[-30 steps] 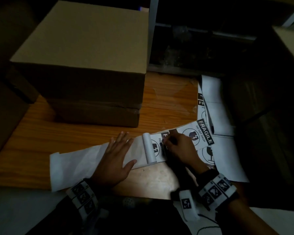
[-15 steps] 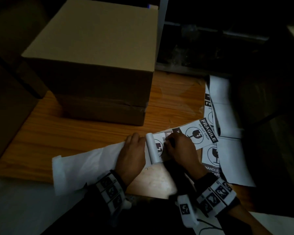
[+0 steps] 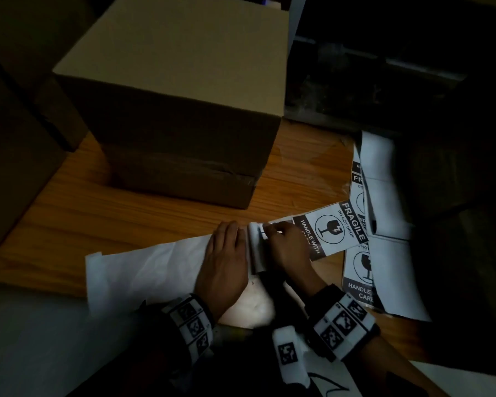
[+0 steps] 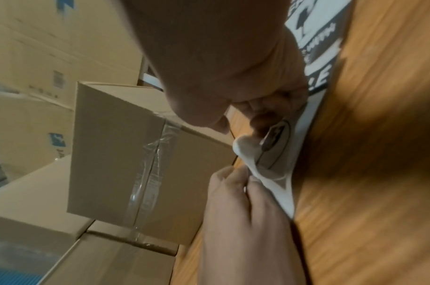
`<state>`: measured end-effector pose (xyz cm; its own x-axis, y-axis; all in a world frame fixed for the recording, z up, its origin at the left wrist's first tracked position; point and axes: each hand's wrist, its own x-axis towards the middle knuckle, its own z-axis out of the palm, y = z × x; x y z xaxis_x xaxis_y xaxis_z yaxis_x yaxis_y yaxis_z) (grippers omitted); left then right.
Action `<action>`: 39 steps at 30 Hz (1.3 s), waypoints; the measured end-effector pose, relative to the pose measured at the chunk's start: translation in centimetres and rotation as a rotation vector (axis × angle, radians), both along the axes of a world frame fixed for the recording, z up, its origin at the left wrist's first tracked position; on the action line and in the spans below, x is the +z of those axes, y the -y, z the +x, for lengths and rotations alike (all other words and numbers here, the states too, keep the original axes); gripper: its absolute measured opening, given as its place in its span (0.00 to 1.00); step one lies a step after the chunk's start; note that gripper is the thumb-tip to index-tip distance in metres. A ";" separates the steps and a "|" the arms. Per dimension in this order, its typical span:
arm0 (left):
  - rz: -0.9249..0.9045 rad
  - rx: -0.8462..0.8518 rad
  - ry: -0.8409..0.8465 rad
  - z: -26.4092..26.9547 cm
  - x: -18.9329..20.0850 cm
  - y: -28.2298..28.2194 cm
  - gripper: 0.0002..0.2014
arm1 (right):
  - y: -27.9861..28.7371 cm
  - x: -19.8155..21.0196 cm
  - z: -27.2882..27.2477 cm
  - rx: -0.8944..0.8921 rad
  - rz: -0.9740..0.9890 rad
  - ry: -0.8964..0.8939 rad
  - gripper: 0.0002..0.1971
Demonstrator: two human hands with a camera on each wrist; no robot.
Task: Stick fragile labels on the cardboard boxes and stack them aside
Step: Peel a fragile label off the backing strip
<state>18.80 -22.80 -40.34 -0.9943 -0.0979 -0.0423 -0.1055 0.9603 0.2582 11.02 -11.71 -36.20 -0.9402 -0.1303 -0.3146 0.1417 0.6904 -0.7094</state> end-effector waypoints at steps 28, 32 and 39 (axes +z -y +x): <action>-0.076 -0.027 -0.042 0.1 -2.3 0.5 0.31 | -0.3 -1.3 0.4 0.171 0.409 -0.204 0.20; -0.086 -0.022 -0.027 0.1 -2.3 0.4 0.31 | -0.8 -1.2 0.3 0.142 0.385 -0.185 0.21; -0.066 -0.021 -0.022 0.1 -2.0 0.4 0.31 | -1.6 -0.9 0.0 0.078 0.395 -0.164 0.20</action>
